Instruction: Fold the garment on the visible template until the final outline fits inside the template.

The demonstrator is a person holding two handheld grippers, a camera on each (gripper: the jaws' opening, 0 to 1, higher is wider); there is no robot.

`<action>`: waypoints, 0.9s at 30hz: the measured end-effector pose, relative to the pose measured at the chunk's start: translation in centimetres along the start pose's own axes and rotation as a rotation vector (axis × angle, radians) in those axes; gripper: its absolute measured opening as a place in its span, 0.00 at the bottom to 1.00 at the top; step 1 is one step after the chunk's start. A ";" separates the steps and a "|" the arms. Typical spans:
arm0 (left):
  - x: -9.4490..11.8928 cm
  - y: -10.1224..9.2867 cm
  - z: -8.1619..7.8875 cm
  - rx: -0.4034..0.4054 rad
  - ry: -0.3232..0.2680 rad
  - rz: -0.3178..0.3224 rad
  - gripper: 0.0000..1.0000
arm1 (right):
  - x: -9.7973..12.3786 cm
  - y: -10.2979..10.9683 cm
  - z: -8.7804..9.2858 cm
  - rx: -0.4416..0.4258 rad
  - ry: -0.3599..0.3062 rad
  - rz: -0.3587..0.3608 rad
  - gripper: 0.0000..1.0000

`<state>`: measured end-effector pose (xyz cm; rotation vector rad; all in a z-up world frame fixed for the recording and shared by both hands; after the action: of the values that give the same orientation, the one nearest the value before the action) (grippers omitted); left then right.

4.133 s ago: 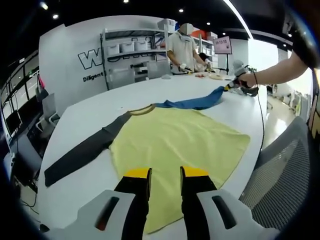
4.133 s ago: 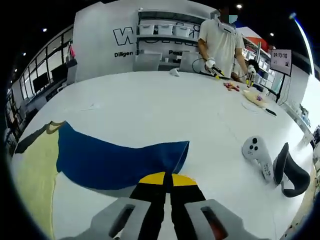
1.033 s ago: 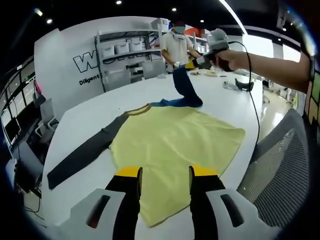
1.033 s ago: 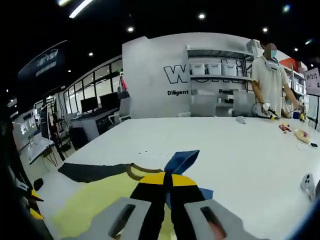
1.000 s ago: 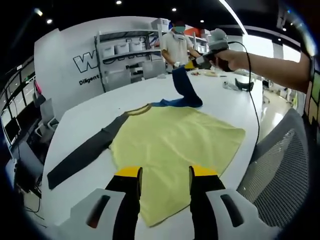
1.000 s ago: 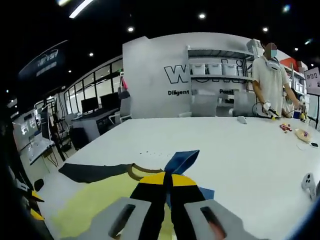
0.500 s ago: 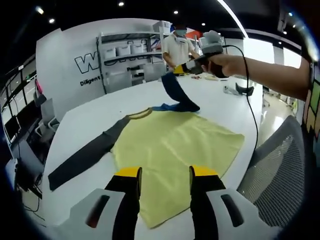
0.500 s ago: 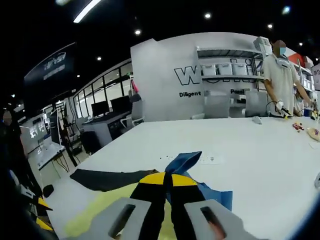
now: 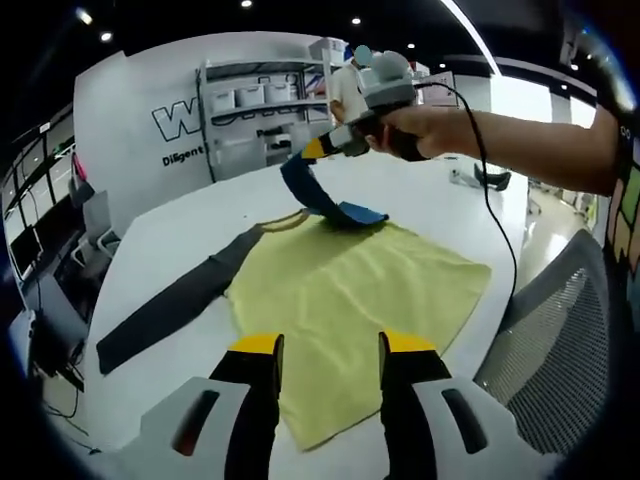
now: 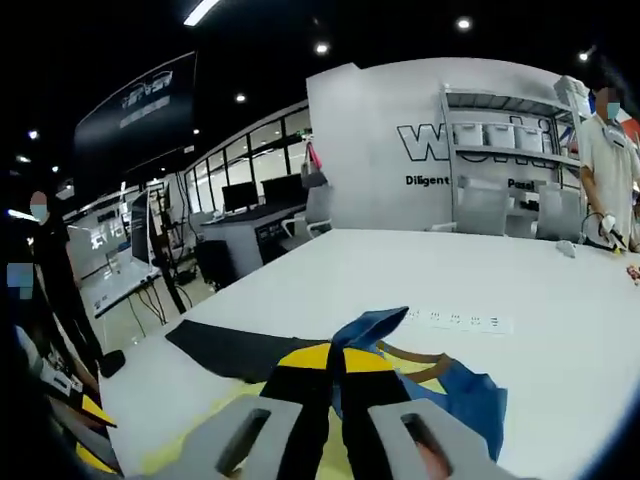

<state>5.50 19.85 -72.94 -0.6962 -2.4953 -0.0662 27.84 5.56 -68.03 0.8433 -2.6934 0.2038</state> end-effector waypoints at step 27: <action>0.9 0.1 0.7 0.044 0.001 -0.004 0.36 | -6.4 3.7 5.1 0.015 0.109 -0.088 0.00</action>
<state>4.54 20.51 -73.07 -0.6728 -2.4898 -0.0134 29.39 10.82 -75.15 0.9248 -2.5507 0.2434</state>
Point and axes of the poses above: the point that each gripper's makers call its tool centre point, and the gripper's own axes: x roughly backward along the fingers, y roughly to its left, z roughly out of its underside, the point moved 2 cm from there along x, roughly backward along the fingers, and after that the axes turned 11 degrees about x, right-handed, at the moved point
